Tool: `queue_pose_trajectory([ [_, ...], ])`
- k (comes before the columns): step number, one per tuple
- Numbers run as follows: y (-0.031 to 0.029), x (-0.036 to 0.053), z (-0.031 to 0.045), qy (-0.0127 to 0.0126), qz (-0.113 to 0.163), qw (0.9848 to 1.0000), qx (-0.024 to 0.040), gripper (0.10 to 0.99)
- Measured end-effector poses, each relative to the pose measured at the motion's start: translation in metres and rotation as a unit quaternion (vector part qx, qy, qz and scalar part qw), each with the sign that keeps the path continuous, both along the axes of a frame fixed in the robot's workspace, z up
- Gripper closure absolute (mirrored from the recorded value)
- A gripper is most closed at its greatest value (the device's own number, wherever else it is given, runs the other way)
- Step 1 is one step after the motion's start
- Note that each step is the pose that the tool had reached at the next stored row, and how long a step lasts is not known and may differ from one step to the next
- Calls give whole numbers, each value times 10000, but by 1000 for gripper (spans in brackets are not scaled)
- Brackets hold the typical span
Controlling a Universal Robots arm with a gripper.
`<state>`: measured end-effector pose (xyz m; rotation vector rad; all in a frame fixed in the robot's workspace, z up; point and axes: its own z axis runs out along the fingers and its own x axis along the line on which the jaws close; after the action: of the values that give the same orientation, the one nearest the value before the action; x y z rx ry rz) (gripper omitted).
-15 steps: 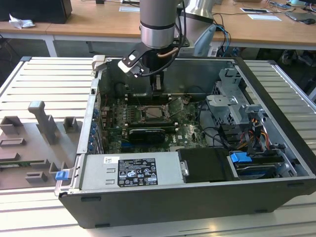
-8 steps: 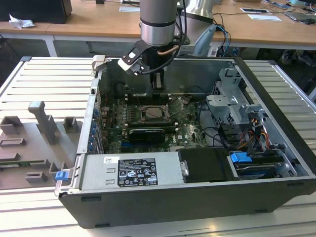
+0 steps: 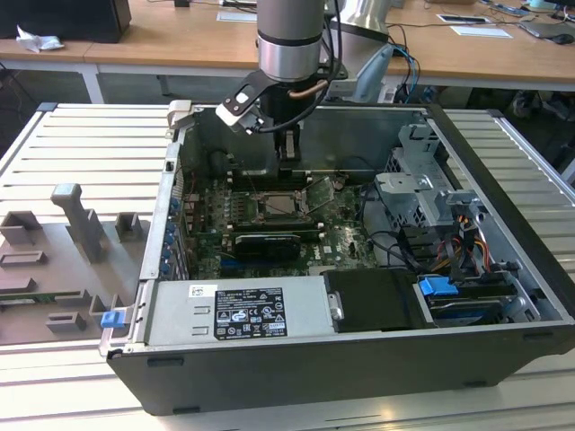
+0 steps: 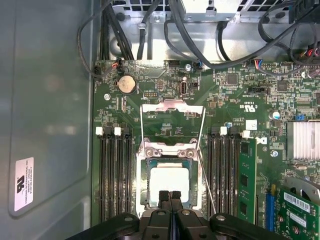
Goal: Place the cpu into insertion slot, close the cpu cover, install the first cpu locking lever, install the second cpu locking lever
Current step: 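Close the cpu cover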
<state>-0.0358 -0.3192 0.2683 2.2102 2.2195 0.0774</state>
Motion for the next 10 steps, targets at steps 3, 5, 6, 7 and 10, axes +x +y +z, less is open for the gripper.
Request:
queue_pose_trajectory([
  [3,0,15,0,1,0,10000,3,980],
  [5,0,29,-1,1,0,10000,3,980],
  [6,1,36,-1,1,0,10000,2,980],
  [7,1,42,-1,1,0,10000,1,980],
  [10,0,116,-2,1,0,10000,1,980],
])
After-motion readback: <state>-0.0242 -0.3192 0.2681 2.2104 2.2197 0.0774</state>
